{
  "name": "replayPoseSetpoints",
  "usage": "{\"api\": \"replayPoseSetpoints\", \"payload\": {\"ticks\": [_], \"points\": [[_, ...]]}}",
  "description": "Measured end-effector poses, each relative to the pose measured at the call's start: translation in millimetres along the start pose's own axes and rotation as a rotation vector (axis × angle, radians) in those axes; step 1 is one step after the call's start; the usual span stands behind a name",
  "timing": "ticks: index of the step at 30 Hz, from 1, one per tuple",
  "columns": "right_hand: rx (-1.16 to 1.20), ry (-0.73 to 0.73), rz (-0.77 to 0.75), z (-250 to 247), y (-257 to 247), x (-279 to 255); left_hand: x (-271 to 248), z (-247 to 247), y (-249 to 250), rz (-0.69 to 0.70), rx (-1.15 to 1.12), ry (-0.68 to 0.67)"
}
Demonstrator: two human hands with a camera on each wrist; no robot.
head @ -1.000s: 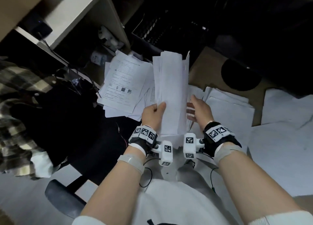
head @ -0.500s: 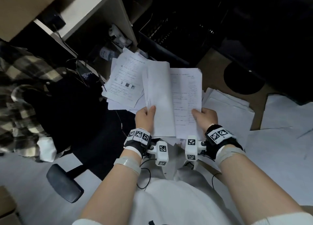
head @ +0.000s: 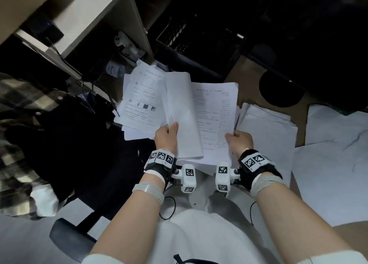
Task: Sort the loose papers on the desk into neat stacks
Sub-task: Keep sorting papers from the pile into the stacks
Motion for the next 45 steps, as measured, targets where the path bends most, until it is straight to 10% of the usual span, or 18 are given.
{"api": "replayPoseSetpoints", "payload": {"ticks": [15, 30, 45], "points": [[-0.117, 0.279, 0.237, -125, 94, 31, -83, 89, 35, 0.073, 0.008, -0.047], [-0.166, 0.162, 0.394, -185, 161, 60, -174, 127, 13, -0.007, 0.123, 0.071], [-0.271, -0.105, 0.103, -136, 123, 58, -147, 94, 2, -0.028, 0.095, 0.139]]}}
Point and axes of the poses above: each hand's wrist, its own x-axis towards the middle knuckle, its own z-axis out of the palm, y = z × x, the point moved 1 cm from there along x, towards the middle knuckle, and after that the axes turned 12 degrees about y, right-handed, at the moved point
